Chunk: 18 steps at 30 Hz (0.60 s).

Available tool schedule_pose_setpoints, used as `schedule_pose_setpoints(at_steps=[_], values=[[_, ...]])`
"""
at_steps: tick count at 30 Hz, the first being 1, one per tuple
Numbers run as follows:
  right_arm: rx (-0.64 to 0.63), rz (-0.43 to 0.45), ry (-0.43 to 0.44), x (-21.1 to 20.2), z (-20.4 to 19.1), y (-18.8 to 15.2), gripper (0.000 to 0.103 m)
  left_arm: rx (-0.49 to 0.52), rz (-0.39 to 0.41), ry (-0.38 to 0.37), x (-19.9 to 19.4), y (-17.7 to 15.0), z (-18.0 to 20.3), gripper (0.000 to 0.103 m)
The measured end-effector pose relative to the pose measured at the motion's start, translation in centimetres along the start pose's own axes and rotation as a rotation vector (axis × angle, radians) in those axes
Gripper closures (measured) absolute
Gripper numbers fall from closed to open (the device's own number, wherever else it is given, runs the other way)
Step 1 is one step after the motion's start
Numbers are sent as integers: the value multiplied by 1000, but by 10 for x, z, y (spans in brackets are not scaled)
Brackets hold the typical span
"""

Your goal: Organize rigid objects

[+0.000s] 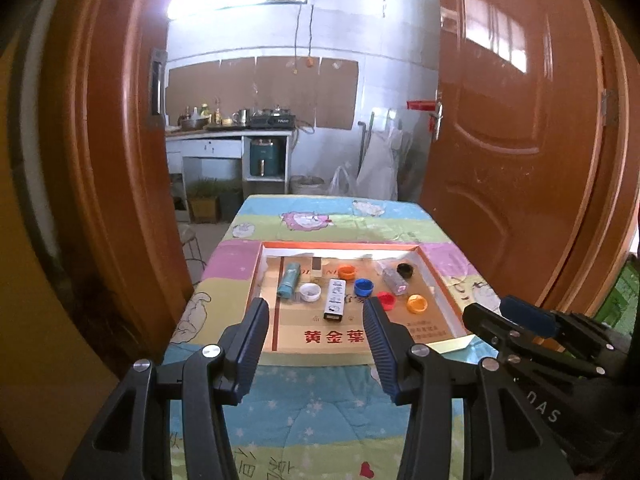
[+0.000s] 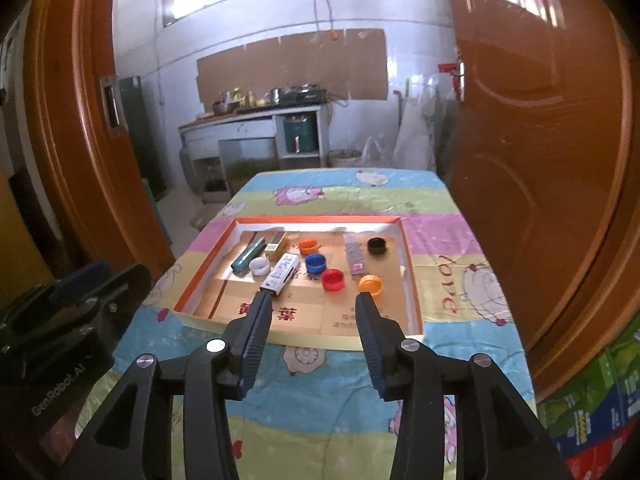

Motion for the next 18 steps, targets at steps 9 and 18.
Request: schedule_pose_setpoints(at_steps=[9, 18], values=[[-7, 26, -5, -32, -7, -17, 55, 12, 27, -6, -29, -6, 6, 54], [1, 69, -40, -58, -6, -22, 40, 7, 47, 2, -52, -15, 7, 54]])
Point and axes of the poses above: each gripper's, at about its wrist camera, not at the fingertips, and x roughly the way its jaws point, z to its right, y to its top, the point moved 9 cm from there along x, roughly the way its jaws point, and after that the axes turned 14 degrees about x, right-handed, at the moved point
